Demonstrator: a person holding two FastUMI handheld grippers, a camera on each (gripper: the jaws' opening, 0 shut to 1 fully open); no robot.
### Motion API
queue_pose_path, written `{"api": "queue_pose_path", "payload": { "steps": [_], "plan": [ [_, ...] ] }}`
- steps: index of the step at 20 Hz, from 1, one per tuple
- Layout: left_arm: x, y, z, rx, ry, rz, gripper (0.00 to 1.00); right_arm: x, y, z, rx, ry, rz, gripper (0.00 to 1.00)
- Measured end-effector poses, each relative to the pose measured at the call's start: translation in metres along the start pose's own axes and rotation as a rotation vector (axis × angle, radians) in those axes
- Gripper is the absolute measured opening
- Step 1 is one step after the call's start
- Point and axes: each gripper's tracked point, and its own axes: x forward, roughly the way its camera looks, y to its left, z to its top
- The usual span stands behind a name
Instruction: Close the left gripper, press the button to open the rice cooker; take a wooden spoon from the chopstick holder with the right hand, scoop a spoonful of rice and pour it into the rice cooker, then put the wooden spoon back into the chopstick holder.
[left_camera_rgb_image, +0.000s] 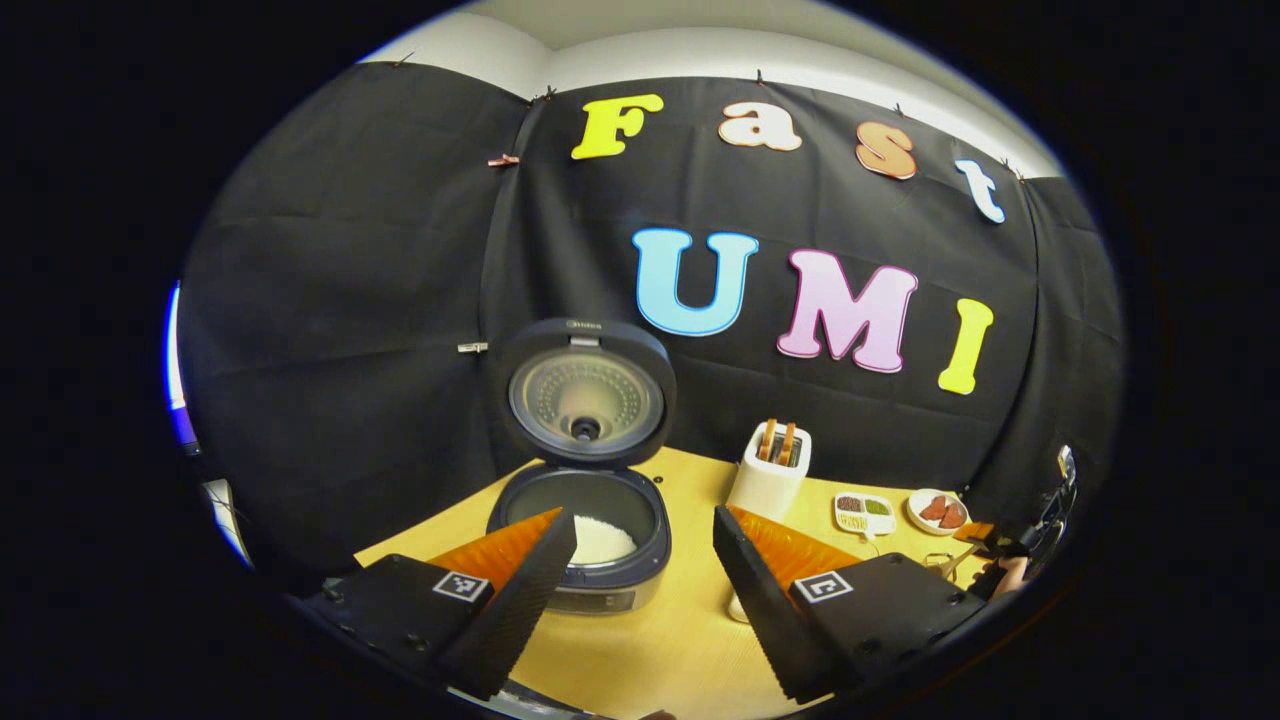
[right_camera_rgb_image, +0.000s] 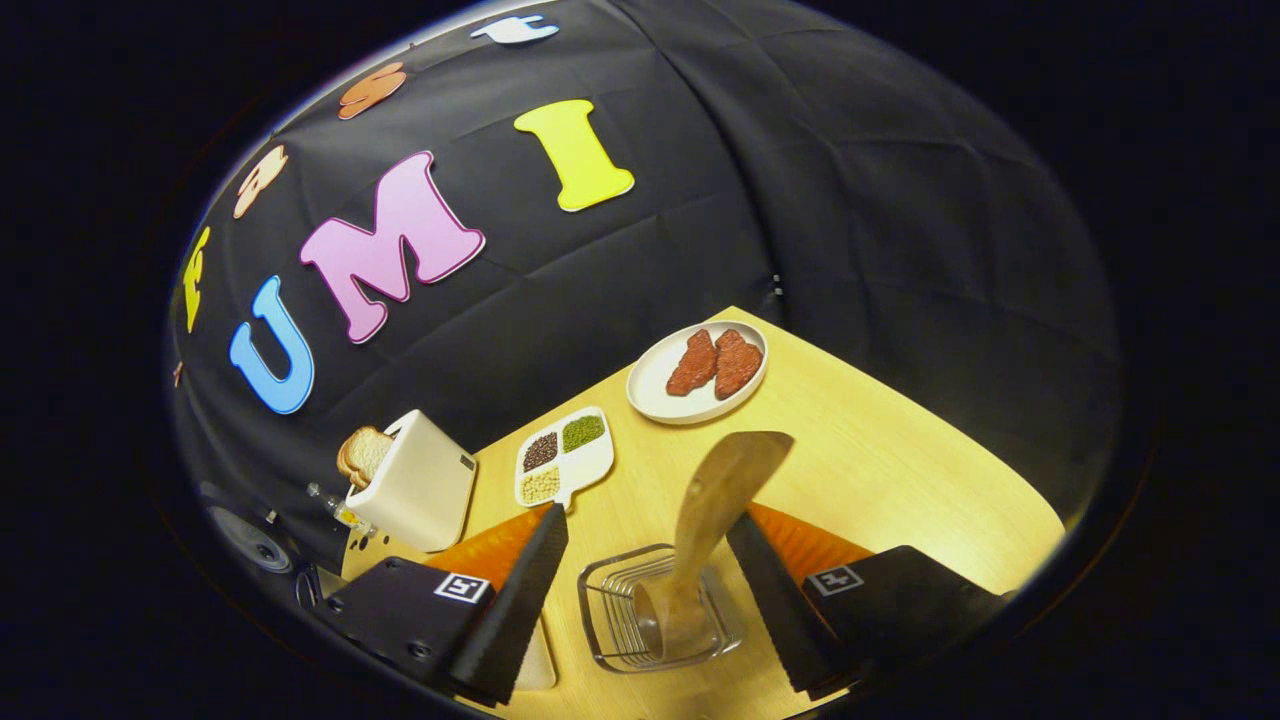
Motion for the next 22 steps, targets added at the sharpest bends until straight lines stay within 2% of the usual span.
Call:
{"api": "queue_pose_path", "payload": {
  "steps": [2,5,8,10,12,16,18,20,22],
  "plan": [
    [0.006,0.004,0.03,-0.035,-0.035,-0.016,0.95,-0.016,-0.009,0.013,-0.015,-0.044,-0.035,0.99],
    [0.026,0.02,0.058,-0.033,-0.01,-0.008,0.95,-0.048,-0.019,0.03,-0.055,-0.11,-0.072,0.98],
    [0.048,0.025,0.095,-0.093,-0.01,-0.032,0.95,-0.08,-0.039,0.052,-0.153,-0.185,-0.14,0.98],
    [0.07,0.035,0.117,-0.086,-0.024,-0.026,0.95,-0.105,-0.044,0.06,-0.194,-0.223,-0.154,0.98],
    [0.097,0.037,0.121,-0.085,0.007,-0.061,0.95,-0.128,-0.047,0.064,-0.221,-0.25,-0.163,0.99],
    [0.151,0.061,0.132,-0.133,0.013,-0.032,0.95,-0.164,-0.038,0.053,-0.212,-0.252,-0.155,0.98],
    [0.174,0.066,0.148,-0.12,-0.019,-0.043,0.95,-0.18,-0.027,0.043,-0.228,-0.245,-0.138,0.98],
    [0.204,0.077,0.149,-0.096,-0.003,-0.031,0.95,-0.193,-0.015,0.034,-0.241,-0.237,-0.128,0.98],
    [0.228,0.085,0.153,-0.11,0.015,-0.041,0.95,-0.202,0.009,0.028,-0.259,-0.236,-0.085,0.99]
  ]
}}
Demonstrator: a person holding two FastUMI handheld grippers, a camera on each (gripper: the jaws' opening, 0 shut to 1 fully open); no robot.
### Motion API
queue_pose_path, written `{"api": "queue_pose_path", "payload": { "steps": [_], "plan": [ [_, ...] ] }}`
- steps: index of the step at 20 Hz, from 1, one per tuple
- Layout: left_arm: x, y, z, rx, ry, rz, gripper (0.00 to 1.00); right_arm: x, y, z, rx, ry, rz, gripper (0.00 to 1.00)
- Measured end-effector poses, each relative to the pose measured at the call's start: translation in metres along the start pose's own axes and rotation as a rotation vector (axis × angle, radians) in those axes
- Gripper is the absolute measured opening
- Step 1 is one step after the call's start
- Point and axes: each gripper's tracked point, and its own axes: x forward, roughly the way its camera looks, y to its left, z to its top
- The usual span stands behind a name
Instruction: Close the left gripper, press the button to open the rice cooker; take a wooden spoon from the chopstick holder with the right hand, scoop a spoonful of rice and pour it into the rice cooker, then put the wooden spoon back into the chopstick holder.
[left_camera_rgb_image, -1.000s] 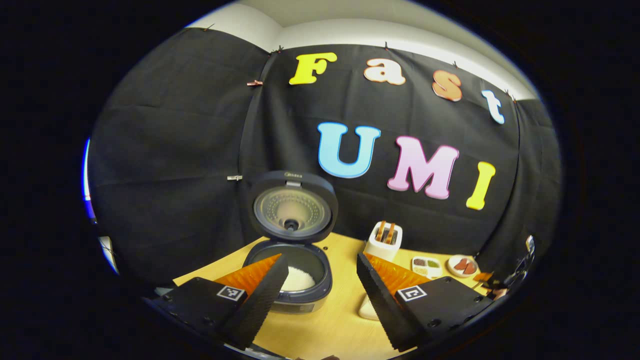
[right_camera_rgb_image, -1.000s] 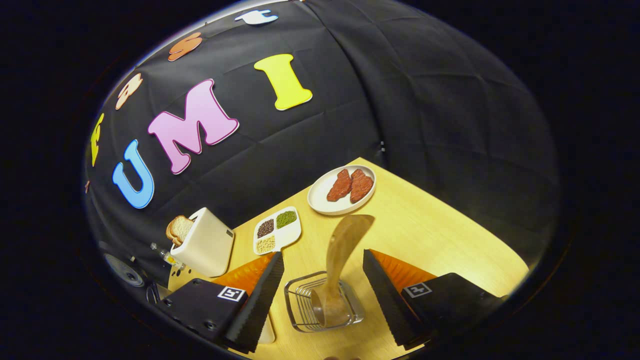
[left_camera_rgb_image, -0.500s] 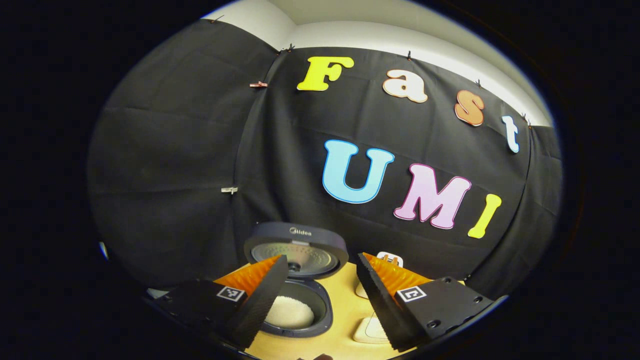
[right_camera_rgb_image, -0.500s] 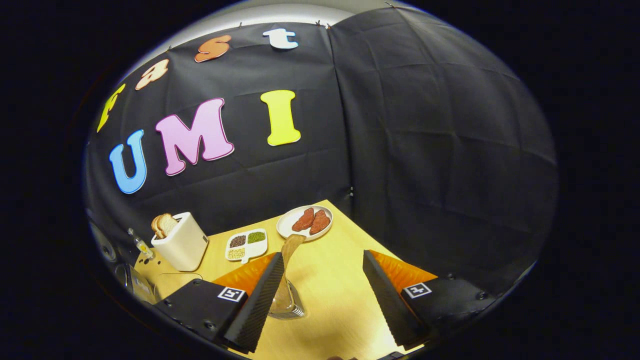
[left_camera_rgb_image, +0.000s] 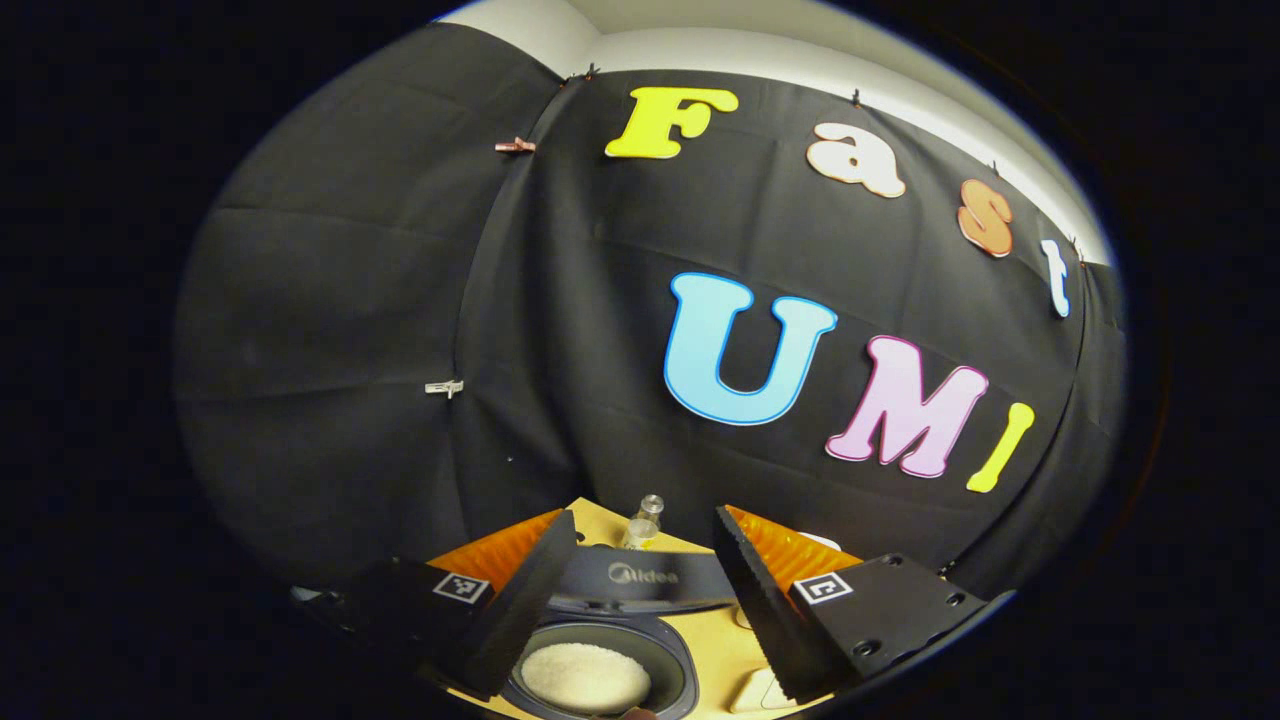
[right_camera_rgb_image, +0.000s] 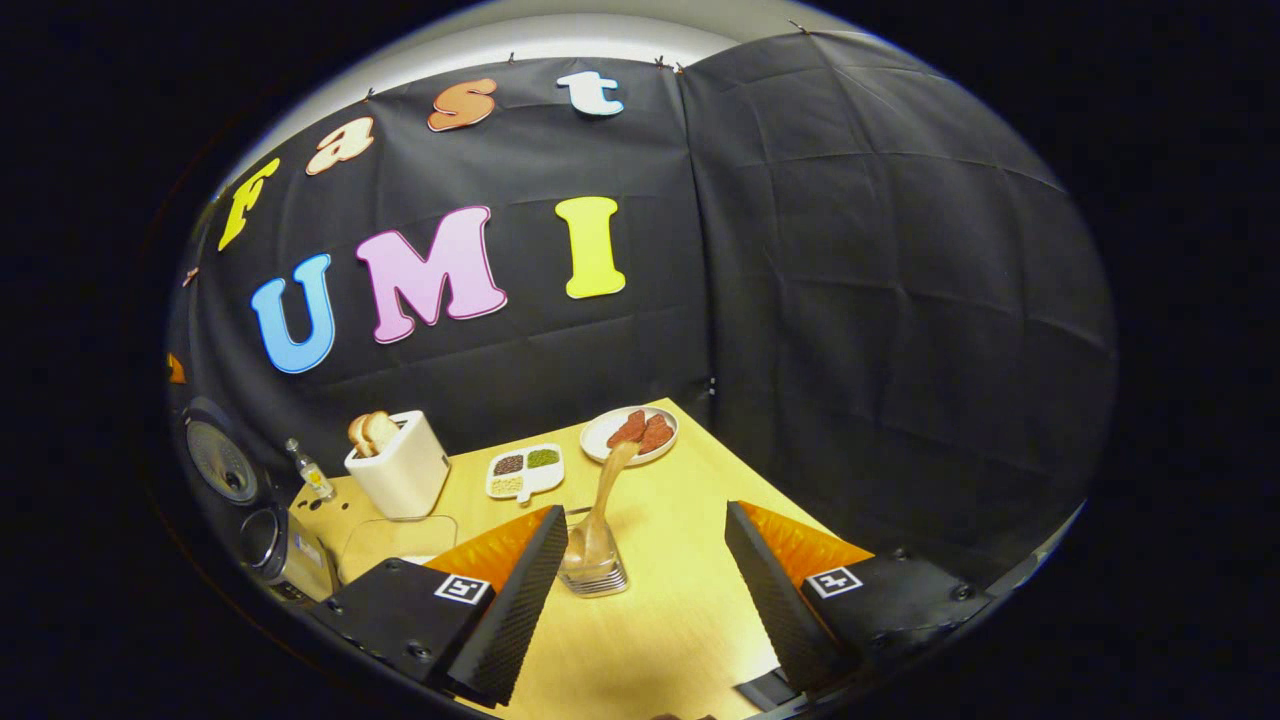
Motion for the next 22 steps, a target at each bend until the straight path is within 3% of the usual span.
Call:
{"api": "queue_pose_path", "payload": {
  "steps": [3,6,10,13,17,19,22],
  "plan": [
    [0.028,0.006,-0.007,0.013,0.052,-0.007,0.95,-0.001,0.019,0.011,-0.073,-0.037,0.038,0.99],
    [0.038,0.015,-0.028,0.037,0.148,0.042,0.95,-0.004,0.044,0.017,-0.065,-0.051,0.09,0.98],
    [0.016,0.014,-0.051,0.098,0.197,0.118,0.98,0.004,0.062,0.007,-0.102,-0.039,0.146,0.98],
    [-0.014,0.01,-0.083,0.145,0.251,0.133,0.98,0.012,0.08,-0.004,-0.085,0.005,0.212,0.98],
    [-0.046,-0.01,-0.137,0.039,0.319,0.079,0.98,0.021,0.085,-0.018,-0.092,0.048,0.274,0.98],
    [-0.055,-0.008,-0.163,-0.002,0.342,0.111,0.98,0.025,0.087,-0.029,-0.114,0.081,0.317,0.98],
    [-0.065,-0.005,-0.19,0.015,0.325,0.142,0.98,0.031,0.084,-0.033,-0.12,0.105,0.369,0.98]
  ]
}}
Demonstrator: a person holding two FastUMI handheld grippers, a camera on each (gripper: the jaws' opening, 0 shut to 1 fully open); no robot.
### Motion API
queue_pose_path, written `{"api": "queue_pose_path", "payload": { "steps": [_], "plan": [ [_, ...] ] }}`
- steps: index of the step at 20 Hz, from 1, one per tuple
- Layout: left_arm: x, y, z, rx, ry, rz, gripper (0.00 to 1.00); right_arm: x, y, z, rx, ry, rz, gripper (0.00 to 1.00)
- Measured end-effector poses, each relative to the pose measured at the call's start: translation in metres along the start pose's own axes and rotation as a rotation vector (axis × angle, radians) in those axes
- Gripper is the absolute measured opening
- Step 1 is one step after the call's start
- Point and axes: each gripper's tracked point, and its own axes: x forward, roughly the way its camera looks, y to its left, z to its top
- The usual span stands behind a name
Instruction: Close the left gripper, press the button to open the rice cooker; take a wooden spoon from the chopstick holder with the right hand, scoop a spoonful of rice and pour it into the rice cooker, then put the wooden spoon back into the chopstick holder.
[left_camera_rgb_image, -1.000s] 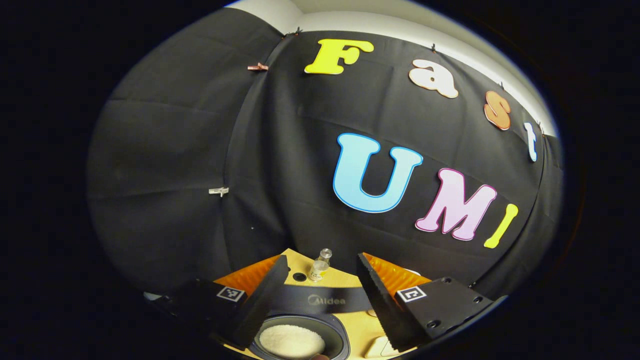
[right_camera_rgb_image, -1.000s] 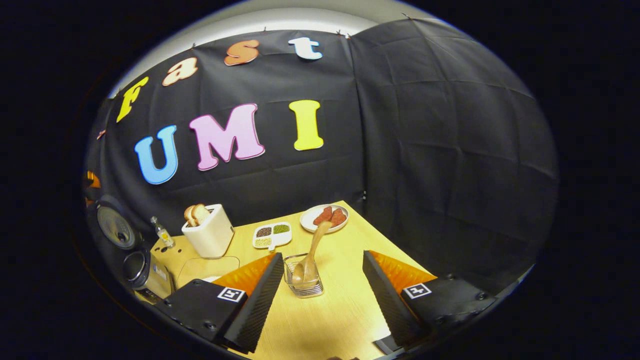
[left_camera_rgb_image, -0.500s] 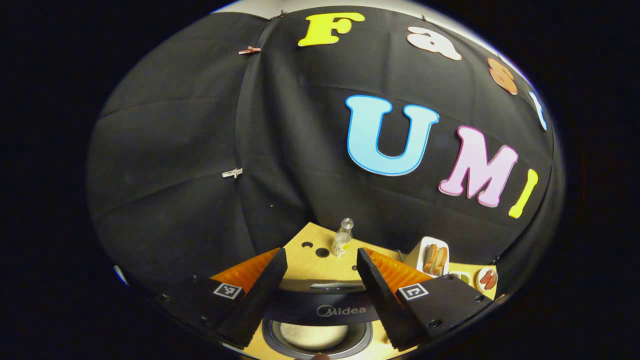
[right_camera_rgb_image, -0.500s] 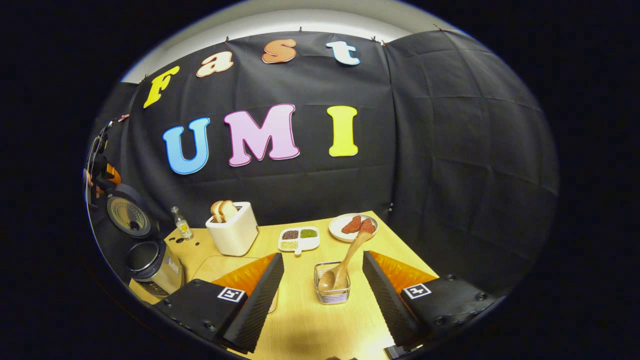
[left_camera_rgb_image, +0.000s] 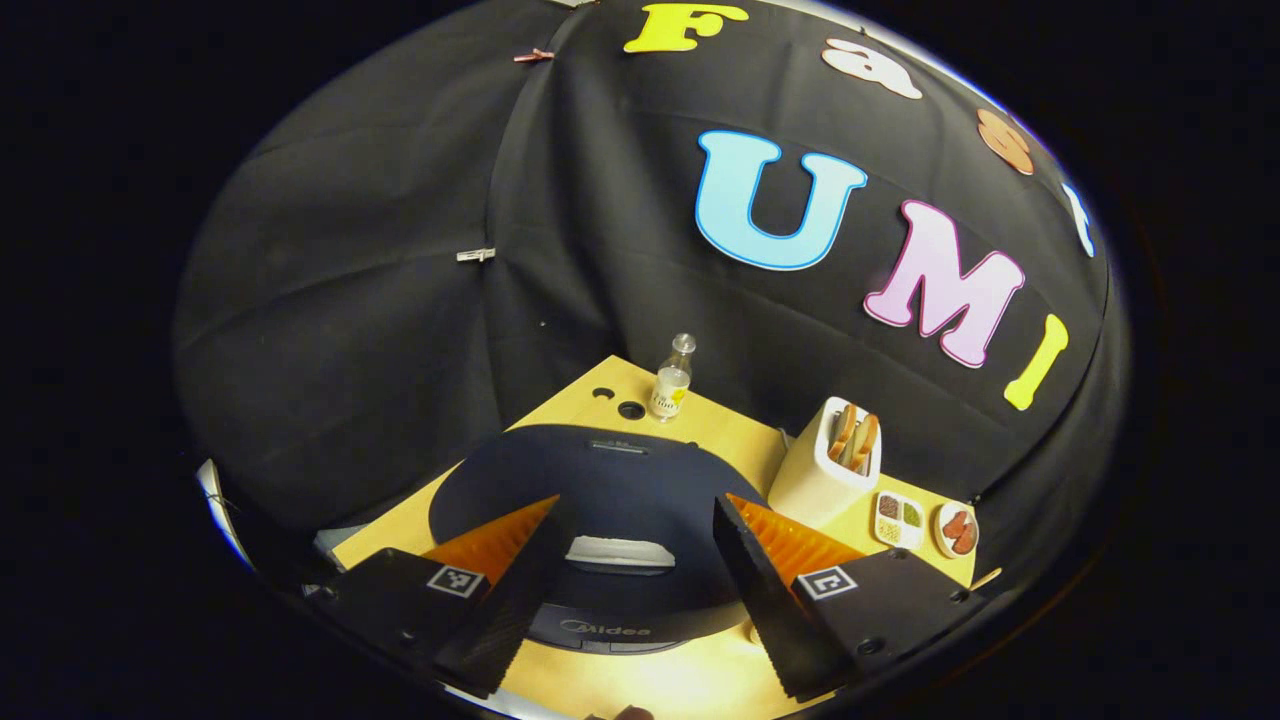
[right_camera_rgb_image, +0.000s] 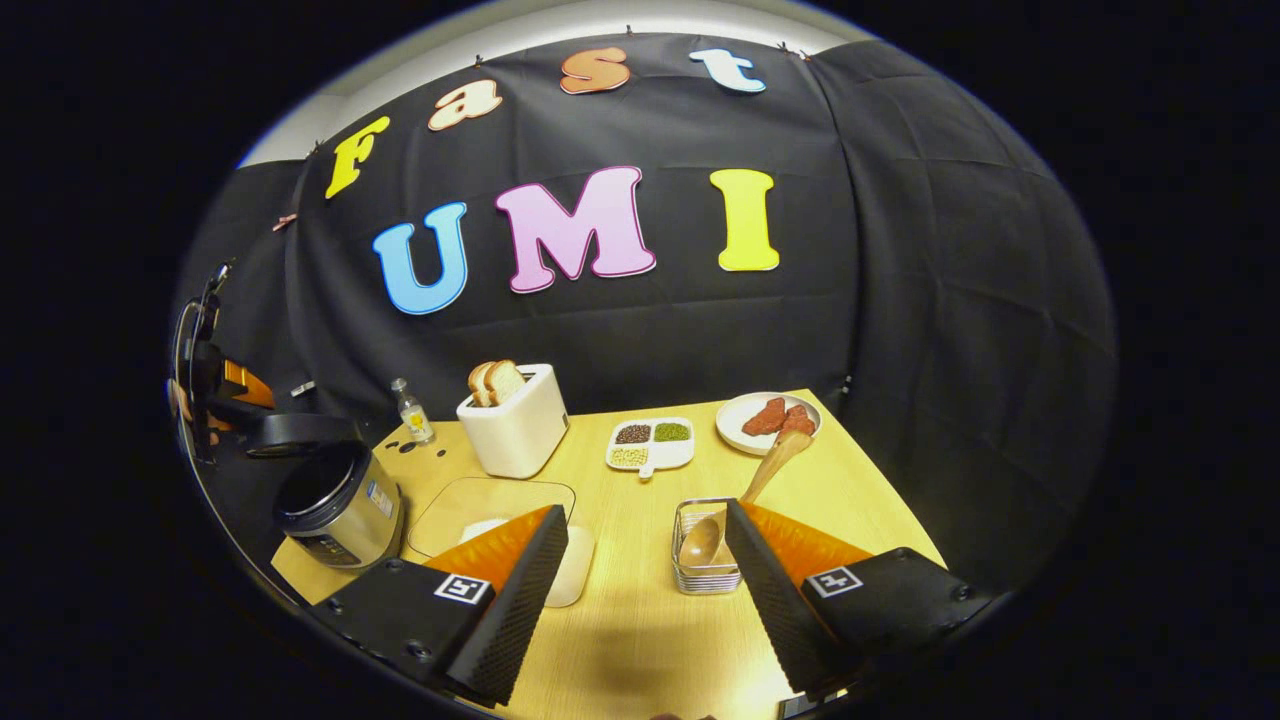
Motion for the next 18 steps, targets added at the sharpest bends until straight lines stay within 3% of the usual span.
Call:
{"api": "queue_pose_path", "payload": {
  "steps": [5,13,15,18],
  "plan": [
    [0.01,0.01,-0.029,0.199,-0.042,0.051,0.96,0.008,-0.018,-0.012,-0.004,0.041,0.053,0.98],
    [0.027,0.019,-0.083,0.189,0.018,0.061,0.96,0.003,-0.04,-0.025,-0.039,0.062,0.085,0.99],
    [0.026,0.018,-0.083,0.237,-0.038,0.035,0.96,-0.003,-0.042,-0.028,-0.018,0.061,0.077,0.99],
    [0.025,0.018,-0.083,0.2,-0.095,0.02,0.97,-0.007,-0.043,-0.036,-0.02,0.07,0.083,0.99]
  ]
}}
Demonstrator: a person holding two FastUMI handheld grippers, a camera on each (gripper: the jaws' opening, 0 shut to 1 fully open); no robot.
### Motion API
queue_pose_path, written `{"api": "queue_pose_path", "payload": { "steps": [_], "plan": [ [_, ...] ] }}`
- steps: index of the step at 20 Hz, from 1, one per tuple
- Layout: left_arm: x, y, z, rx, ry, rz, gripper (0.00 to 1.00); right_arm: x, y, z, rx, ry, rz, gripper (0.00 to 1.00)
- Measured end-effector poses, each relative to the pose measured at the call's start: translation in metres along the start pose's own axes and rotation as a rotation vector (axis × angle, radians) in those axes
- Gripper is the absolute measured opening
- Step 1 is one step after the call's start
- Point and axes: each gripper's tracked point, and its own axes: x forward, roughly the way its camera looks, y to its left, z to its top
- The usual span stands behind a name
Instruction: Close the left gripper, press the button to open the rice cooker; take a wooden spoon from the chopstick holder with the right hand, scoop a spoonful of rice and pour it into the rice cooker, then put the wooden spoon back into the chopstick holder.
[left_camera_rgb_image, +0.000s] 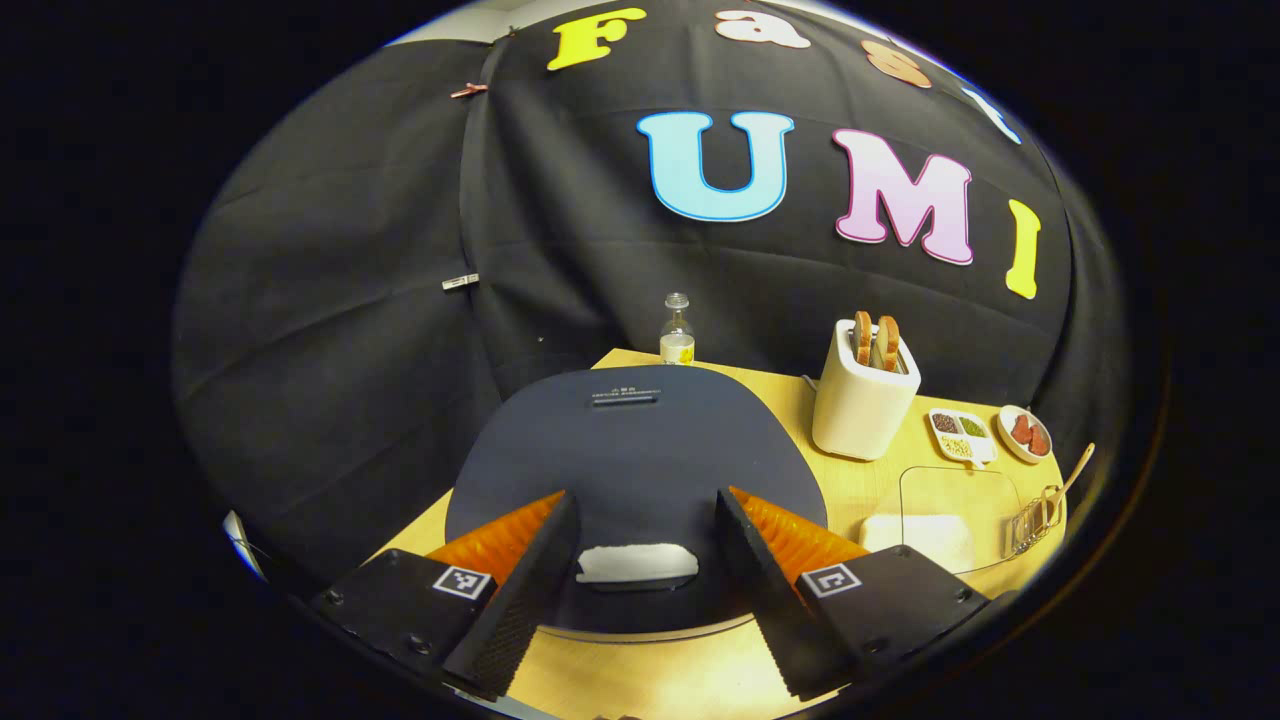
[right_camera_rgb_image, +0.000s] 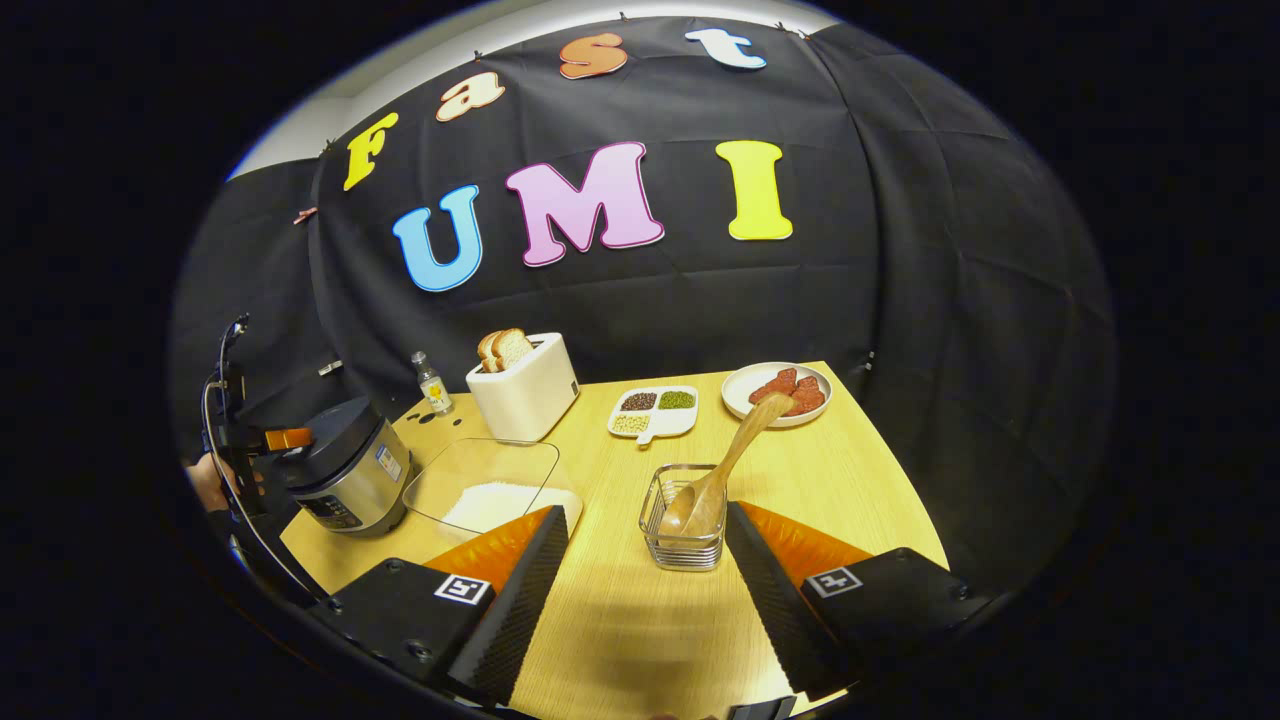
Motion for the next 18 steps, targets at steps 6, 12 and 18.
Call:
{"api": "queue_pose_path", "payload": {
  "steps": [6,12,18],
  "plan": [
    [0.002,-0.004,-0.006,-0.025,-0.049,0.046,0.98,0.001,0.005,-0.013,-0.005,0.035,0.013,0.99],
    [-0.022,-0.008,-0.007,0.057,-0.066,0.032,0.99,-0.012,0.02,-0.003,-0.016,-0.008,-0.033,0.99],
    [-0.088,-0.034,0.027,0.019,-0.206,-0.11,0.96,-0.044,0.066,0.044,-0.026,-0.171,-0.081,0.98]
  ]
}}
